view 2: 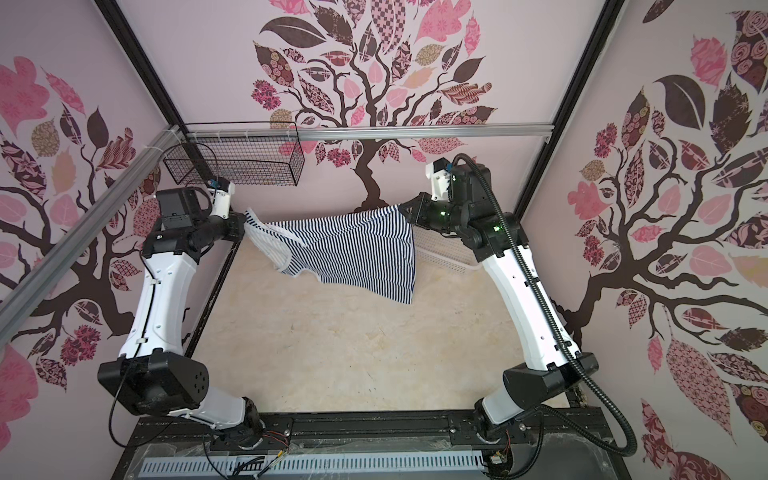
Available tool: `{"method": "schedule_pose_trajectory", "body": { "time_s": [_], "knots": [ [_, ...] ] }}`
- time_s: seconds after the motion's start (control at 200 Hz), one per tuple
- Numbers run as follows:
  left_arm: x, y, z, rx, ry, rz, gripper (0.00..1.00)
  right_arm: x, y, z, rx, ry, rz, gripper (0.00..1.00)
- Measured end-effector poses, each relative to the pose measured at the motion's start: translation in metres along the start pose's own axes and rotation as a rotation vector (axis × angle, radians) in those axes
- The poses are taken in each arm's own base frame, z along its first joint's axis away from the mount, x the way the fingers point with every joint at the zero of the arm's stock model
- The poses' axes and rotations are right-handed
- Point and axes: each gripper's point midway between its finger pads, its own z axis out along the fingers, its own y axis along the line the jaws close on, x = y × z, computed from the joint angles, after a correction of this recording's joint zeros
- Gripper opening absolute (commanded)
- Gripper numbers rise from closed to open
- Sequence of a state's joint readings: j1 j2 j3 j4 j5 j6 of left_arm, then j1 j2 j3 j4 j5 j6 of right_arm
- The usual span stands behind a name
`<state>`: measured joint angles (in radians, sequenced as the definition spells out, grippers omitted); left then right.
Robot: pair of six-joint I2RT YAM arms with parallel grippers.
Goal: Fold and stack the tank tops
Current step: 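Lift the tank top with both grippers and stretch it out between them, then lay the stretched tank top flat on the table with both grippers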
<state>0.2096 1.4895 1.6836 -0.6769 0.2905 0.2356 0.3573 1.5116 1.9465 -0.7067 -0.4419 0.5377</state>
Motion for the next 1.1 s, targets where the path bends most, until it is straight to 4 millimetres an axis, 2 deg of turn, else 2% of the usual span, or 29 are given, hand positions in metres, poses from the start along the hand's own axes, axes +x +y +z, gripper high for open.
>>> {"method": "schedule_pose_trajectory", "body": {
  "time_s": [0.105,0.2,0.27,0.315,0.32,0.33,0.36,0.425,0.48,0.55,0.65,0.696,0.776,0.831,0.926,1.026,1.101],
  "knots": [
    [0.005,-0.001,-0.029,-0.021,-0.059,0.006,0.00,0.025,-0.010,-0.008,0.001,0.011,0.005,0.00],
    [0.040,-0.016,-0.035,0.004,-0.041,0.025,0.00,0.075,-0.042,-0.006,0.037,0.081,0.052,0.00],
    [0.086,-0.026,-0.024,0.034,0.026,0.033,0.00,0.118,-0.072,0.002,0.069,0.151,0.105,0.00],
    [0.126,-0.033,-0.012,0.056,0.101,0.027,0.00,0.150,-0.095,0.008,0.103,0.210,0.146,0.00],
    [0.136,-0.034,-0.009,0.062,0.119,0.024,0.00,0.156,-0.099,0.010,0.111,0.222,0.154,0.00],
    [0.139,-0.034,-0.008,0.064,0.124,0.026,0.00,0.158,-0.101,0.010,0.113,0.227,0.159,0.00],
    [0.172,-0.040,-0.001,0.085,0.193,0.017,0.00,0.181,-0.115,0.014,0.138,0.270,0.184,0.00],
    [0.232,-0.054,0.004,0.129,0.320,0.001,0.00,0.219,-0.139,0.018,0.183,0.345,0.229,0.00],
    [0.268,-0.064,0.003,0.162,0.398,-0.001,0.00,0.246,-0.156,0.017,0.216,0.393,0.258,0.00],
    [0.294,-0.071,-0.001,0.189,0.453,0.012,0.00,0.271,-0.171,0.014,0.247,0.432,0.283,0.00],
    [0.308,-0.075,-0.005,0.206,0.485,0.051,0.00,0.293,-0.184,0.009,0.271,0.459,0.301,0.00],
    [0.309,-0.074,-0.006,0.203,0.488,0.071,0.08,0.300,-0.188,0.008,0.276,0.465,0.305,0.00],
    [0.309,-0.071,-0.008,0.190,0.487,0.110,0.31,0.310,-0.195,0.005,0.291,0.475,0.318,0.31],
    [0.309,-0.069,-0.009,0.182,0.490,0.129,0.46,0.314,-0.198,0.004,0.301,0.478,0.315,0.43],
    [0.317,-0.068,-0.013,0.178,0.525,0.153,0.52,0.314,-0.201,0.001,0.317,0.470,0.309,0.50],
    [0.325,-0.070,-0.023,0.185,0.572,0.170,0.58,0.309,-0.200,-0.003,0.327,0.444,0.292,0.52],
    [0.319,-0.069,-0.035,0.163,0.555,0.193,0.64,0.302,-0.197,-0.007,0.330,0.421,0.280,0.52]
  ]
}}
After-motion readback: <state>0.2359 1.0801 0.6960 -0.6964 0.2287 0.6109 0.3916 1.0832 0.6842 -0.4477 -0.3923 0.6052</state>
